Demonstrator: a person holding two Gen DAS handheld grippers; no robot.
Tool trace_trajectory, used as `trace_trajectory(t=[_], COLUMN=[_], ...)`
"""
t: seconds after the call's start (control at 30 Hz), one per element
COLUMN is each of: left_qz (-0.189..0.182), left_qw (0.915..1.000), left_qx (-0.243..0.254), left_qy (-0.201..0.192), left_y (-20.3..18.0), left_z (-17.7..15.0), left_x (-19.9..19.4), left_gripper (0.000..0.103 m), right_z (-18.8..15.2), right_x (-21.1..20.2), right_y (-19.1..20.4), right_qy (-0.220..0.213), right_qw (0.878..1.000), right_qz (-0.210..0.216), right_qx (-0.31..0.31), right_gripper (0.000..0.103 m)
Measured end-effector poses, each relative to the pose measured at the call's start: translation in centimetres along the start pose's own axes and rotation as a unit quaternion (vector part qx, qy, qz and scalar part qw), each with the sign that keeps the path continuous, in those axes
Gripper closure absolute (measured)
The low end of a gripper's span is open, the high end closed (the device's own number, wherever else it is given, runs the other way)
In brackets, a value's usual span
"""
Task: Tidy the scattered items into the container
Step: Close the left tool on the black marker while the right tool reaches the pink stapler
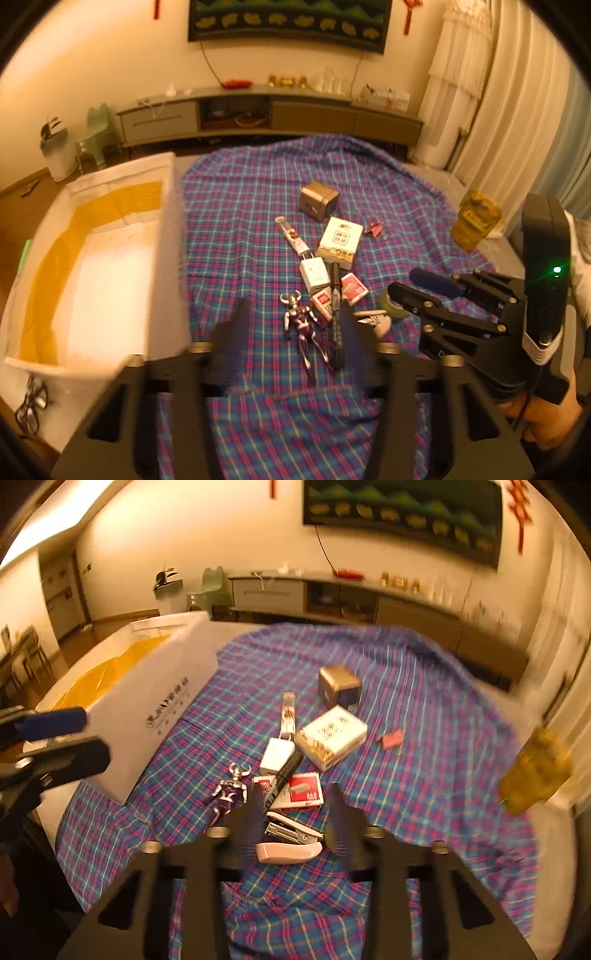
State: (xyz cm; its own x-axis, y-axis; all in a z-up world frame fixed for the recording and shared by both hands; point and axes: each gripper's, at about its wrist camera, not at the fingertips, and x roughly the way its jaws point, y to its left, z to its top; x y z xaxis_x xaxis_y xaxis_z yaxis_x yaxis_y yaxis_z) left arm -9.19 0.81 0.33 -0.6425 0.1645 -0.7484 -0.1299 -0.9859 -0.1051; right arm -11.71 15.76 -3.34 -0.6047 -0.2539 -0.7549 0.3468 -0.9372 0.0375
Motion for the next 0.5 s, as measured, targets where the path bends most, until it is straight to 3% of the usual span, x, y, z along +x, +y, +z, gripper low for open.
trace_trajectory(t=[0.07, 0.13, 0.23, 0.3, 0.4, 0.5], left_qz=[-0.01, -0.017, -0.024, -0.037, -0.033, -0.053], left_qw=[0.9998, 0.9997, 0.9996, 0.999, 0.999, 0.9981], left_qx=[0.006, 0.01, 0.013, -0.004, -0.001, -0.007], left_qy=[0.014, 0.016, 0.008, 0.024, 0.031, 0.031], left_y=[-0.1, -0.1, 0.1, 1.2, 1.6, 1.9], left_z=[0.9, 1.3, 1.0, 0.3, -0.1, -0.1], left_x=[2.6, 4.2, 6.6, 7.9, 8.7, 8.4], left_gripper=[0.087, 0.091, 0.093, 0.093, 0.093, 0.093], right_z=[0.3, 0.6, 1.1, 1.2, 1.4, 1.7], right_x=[1.2, 1.9, 2.8, 3.3, 3.8, 4.4], right_y=[-0.4, -0.8, -1.1, -1.0, -0.5, -0.1], right_qy=[0.011, 0.014, 0.021, 0.024, 0.025, 0.025], right_qw=[1.0, 1.0, 1.0, 1.0, 1.0, 1.0], right_qz=[0.008, 0.011, 0.016, 0.013, 0.008, 0.004], right_qx=[0.006, 0.009, 0.016, 0.011, 0.0, -0.006], right_gripper=[0.085, 0.087, 0.09, 0.09, 0.09, 0.09])
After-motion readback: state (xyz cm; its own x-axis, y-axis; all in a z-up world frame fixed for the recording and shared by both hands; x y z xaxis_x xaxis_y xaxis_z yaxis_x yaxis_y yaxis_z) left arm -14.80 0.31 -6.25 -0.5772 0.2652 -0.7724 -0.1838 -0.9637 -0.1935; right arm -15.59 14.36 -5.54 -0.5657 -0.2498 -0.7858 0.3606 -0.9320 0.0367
